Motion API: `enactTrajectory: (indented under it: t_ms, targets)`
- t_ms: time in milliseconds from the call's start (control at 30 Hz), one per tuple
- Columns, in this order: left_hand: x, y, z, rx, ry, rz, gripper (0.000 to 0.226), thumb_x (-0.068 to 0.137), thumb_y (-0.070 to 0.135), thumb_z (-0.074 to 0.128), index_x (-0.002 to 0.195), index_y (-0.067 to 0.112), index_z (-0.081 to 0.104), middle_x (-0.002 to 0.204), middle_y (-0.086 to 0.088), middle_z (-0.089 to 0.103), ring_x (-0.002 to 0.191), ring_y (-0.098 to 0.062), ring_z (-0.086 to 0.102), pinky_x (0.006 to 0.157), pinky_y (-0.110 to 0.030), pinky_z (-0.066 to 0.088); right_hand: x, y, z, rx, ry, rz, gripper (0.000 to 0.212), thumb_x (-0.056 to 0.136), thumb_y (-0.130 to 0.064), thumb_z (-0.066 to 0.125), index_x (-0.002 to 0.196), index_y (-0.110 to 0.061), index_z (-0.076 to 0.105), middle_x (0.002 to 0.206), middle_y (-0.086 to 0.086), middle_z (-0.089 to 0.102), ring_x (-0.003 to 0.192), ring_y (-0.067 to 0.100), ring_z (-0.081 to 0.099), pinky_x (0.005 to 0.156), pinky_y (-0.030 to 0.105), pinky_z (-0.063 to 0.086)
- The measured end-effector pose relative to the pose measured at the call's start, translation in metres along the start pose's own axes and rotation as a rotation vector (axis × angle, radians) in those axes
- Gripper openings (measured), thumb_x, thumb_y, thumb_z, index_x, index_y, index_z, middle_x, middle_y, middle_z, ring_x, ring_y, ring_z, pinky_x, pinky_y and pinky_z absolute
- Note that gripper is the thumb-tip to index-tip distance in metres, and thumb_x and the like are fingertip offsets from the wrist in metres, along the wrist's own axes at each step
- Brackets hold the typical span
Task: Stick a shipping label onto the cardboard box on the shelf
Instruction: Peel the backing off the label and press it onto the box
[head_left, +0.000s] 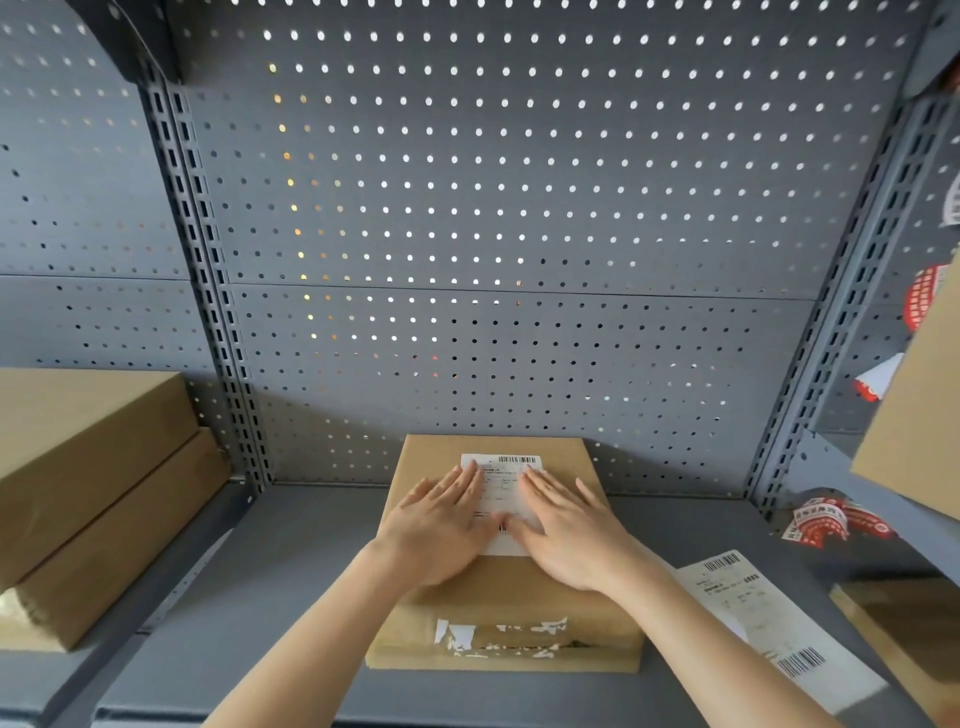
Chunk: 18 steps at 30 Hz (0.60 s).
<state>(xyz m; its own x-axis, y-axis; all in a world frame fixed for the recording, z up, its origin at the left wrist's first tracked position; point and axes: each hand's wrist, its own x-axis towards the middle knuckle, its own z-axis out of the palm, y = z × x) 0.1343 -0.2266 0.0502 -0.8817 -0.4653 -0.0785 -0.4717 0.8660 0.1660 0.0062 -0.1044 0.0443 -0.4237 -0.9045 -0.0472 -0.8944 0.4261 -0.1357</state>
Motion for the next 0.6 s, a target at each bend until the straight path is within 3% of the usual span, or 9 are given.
enactTrajectory:
  t_ms: [600]
  targets:
    - [-0.019, -0.019, 0.005, 0.011, 0.044, -0.018, 0.058, 0.097, 0.052, 0.011, 0.149, 0.033, -0.003, 0.157, 0.02, -0.006, 0.144, 0.001, -0.007, 0.121, -0.033, -0.001, -0.017, 0.009, -0.004, 0.004, -0.017, 0.093, 0.063, 0.096, -0.057, 0.009, 0.151, -0.028, -0.001, 0.159, -0.013, -0.006, 0.146, 0.003, -0.006, 0.12, 0.041, -0.007]
